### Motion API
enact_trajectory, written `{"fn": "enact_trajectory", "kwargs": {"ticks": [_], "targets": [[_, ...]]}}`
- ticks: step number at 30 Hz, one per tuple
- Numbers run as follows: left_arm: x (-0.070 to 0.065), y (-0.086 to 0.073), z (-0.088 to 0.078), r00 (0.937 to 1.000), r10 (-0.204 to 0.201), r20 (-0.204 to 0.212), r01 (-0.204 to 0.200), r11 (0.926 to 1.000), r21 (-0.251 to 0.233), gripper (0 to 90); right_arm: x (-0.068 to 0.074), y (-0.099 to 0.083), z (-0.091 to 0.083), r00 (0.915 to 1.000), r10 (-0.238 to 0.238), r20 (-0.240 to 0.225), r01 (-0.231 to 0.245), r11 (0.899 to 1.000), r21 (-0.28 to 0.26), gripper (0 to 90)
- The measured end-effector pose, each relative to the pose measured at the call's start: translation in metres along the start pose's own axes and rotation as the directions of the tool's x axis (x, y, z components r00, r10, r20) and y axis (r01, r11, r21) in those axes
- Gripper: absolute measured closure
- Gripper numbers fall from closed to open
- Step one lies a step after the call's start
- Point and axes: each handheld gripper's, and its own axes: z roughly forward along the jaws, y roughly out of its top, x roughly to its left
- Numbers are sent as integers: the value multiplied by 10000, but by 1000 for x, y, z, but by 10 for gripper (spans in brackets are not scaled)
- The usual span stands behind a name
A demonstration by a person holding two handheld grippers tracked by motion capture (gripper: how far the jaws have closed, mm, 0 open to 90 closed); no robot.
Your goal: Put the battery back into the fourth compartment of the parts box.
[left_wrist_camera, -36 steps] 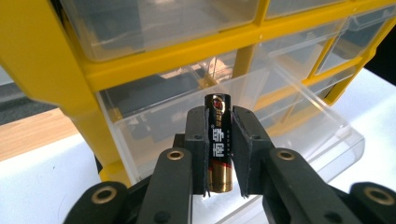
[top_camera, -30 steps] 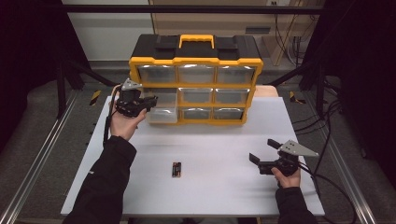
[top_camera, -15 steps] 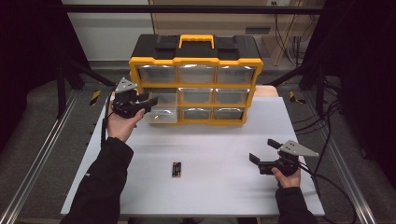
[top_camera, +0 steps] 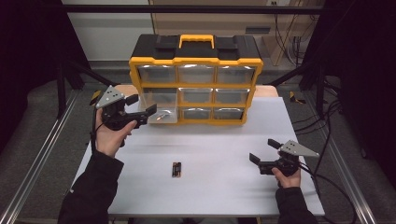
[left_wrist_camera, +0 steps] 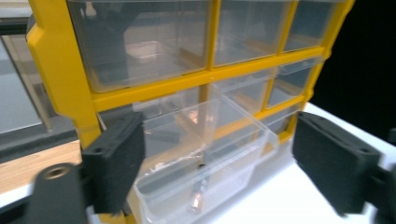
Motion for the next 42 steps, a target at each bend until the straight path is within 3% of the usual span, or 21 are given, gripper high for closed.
{"fn": "enact_trajectory", "kwargs": {"ticks": [5,13,22,28,38,42], "targets": [[-7,-10,-13,9986,-180,502,190,9996,-189,57,0,0,1,10000,-41,-10,41,10000,13,3],[-15,-37,-20,9972,-133,735,152,9996,-248,8,0,0,0,10000,-65,-12,65,10000,15,3],[-25,-71,-10,9959,-204,882,178,9994,308,0,0,-1,1,10000,-76,-14,76,10000,29,3],[-34,-87,-3,9932,-46,1162,-44,9970,768,0,0,-1,1,10000,-80,1,80,10000,32,3],[-41,-111,7,9927,-423,1130,227,9853,1691,0,1,-1,1,10000,-66,-14,66,10000,61,3],[-45,-120,13,9927,-375,1145,132,9784,2061,0,1,-1,1,10000,-77,-19,77,10000,60,3]]}}
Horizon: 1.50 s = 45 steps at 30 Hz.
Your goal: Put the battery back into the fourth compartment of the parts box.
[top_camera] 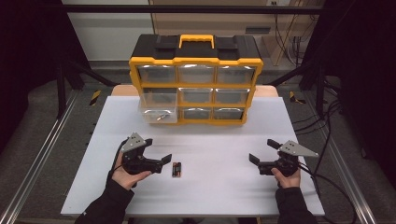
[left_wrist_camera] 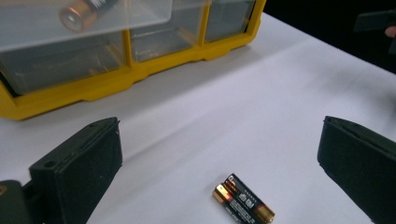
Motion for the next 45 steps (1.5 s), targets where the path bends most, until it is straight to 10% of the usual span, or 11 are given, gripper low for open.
{"fn": "enact_trajectory", "kwargs": {"ticks": [24,45], "targets": [[-8,-33,37,9979,-562,-327,618,9769,2045,61,0,0,0,10000,4,9,-4,10000,36,3],[-18,-39,45,9954,-611,-739,809,9489,3049,389,0,0,0,10000,35,13,-35,10000,54,3]]}}
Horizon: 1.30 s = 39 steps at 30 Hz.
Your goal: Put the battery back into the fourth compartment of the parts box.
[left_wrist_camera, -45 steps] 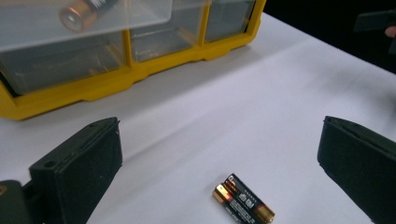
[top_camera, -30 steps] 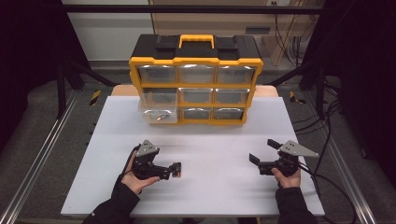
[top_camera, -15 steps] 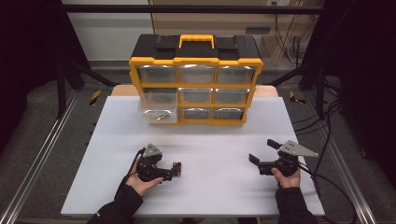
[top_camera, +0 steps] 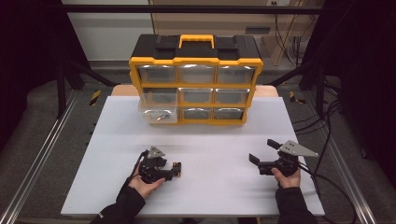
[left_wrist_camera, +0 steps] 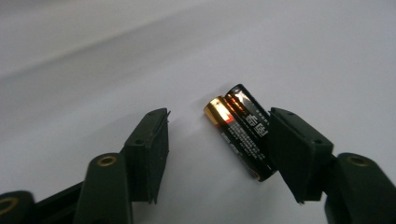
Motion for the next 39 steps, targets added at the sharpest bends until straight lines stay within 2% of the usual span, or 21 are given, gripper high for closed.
{"fn": "enact_trajectory", "kwargs": {"ticks": [4,13,21,25,29,39], "targets": [[-3,1,0,9997,177,-174,-175,9998,89,457,0,0,0,10000,13,-23,-13,10000,18,3],[-10,2,0,9978,319,-587,-300,9990,333,597,0,0,0,10000,10,-24,-10,10000,21,3],[-15,2,0,9959,282,-855,-236,9983,535,691,0,0,0,10000,10,-14,-10,10000,18,3],[-17,3,1,9928,360,-1143,-293,9978,598,728,0,0,0,10000,3,-3,-3,10000,-1,3],[-17,3,1,9921,341,-1206,-262,9974,671,758,0,0,0,10000,19,-21,-19,10000,11,3],[-18,4,1,9914,379,-1255,-287,9968,741,762,0,0,0,10000,-14,-13,14,10000,-22,3]]}}
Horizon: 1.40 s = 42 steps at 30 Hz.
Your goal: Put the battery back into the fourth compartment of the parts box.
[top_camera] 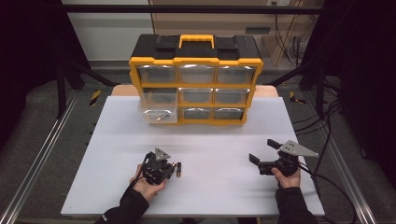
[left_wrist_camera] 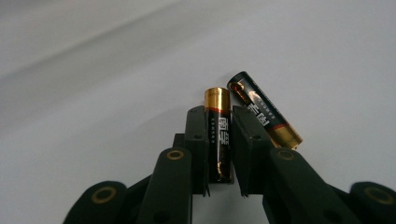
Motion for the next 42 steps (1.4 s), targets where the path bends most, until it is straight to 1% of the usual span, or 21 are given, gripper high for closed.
{"fn": "enact_trajectory", "kwargs": {"ticks": [4,7,9,10,11,14,15,16,17,20,21,23,24,25,31,33,37,38,39,42], "targets": [[1,0,-2,10000,59,-32,-58,10000,49,763,0,0,0,10000,-12,16,12,10000,-10,3],[1,3,-8,9999,103,-23,-103,9998,-183,763,0,0,0,10000,-5,11,5,10000,-8,4],[1,3,-11,9999,130,-13,-131,9997,-220,763,0,0,0,10000,-10,17,10,10000,-16,3],[2,5,-15,9999,116,17,-115,9993,-364,763,0,0,0,10000,-15,15,15,10000,-14,3],[3,5,-17,9999,128,29,-127,9991,-394,763,0,0,0,10000,-14,14,14,10000,-11,3],[5,7,-21,10000,53,85,-49,9986,-529,763,0,0,0,10000,-20,5,20,10000,-13,3],[8,8,-26,9999,-35,127,44,9976,-691,763,0,0,0,10000,-17,4,17,10000,-14,3],[8,8,-26,9999,-35,127,44,9976,-691,763,0,0,0,10000,-11,0,11,10000,-9,3],[11,10,-31,9999,-96,135,107,9963,-856,763,0,0,0,10000,-21,8,21,10000,-15,3],[14,12,-36,9998,-156,130,168,9951,-975,763,0,0,0,10000,-16,7,16,10000,-8,3],[16,14,-41,9996,-220,152,236,9929,-1166,762,0,0,0,10000,-22,5,22,10000,-11,3],[19,16,-46,9996,-241,152,258,9912,-1300,762,0,0,0,10000,-19,17,19,10000,-17,3],[19,16,-46,9996,-241,152,258,9912,-1300,762,0,0,0,10000,-19,17,19,10000,-17,3],[22,18,-52,9995,-283,166,305,9887,-1470,763,0,0,0,10000,-27,22,27,10000,-20,3],[32,26,-70,9989,-412,233,450,9804,-1918,762,0,0,0,10000,-27,17,27,10000,-3,3],[36,29,-76,9986,-442,304,496,9764,-2103,762,0,0,0,10000,-32,9,32,10000,2,3],[43,35,-89,9983,-505,287,560,9677,-2456,763,0,0,0,10000,-40,19,40,10000,-3,3],[43,35,-89,9983,-505,287,560,9677,-2456,763,0,0,0,10000,-40,19,40,10000,-3,3],[46,37,-94,9982,-526,291,584,9630,-2632,763,0,0,0,10000,-49,16,49,10000,14,3],[50,42,-103,9978,-579,307,644,9551,-2891,763,0,0,0,10000,-53,16,53,10000,9,3]]}}
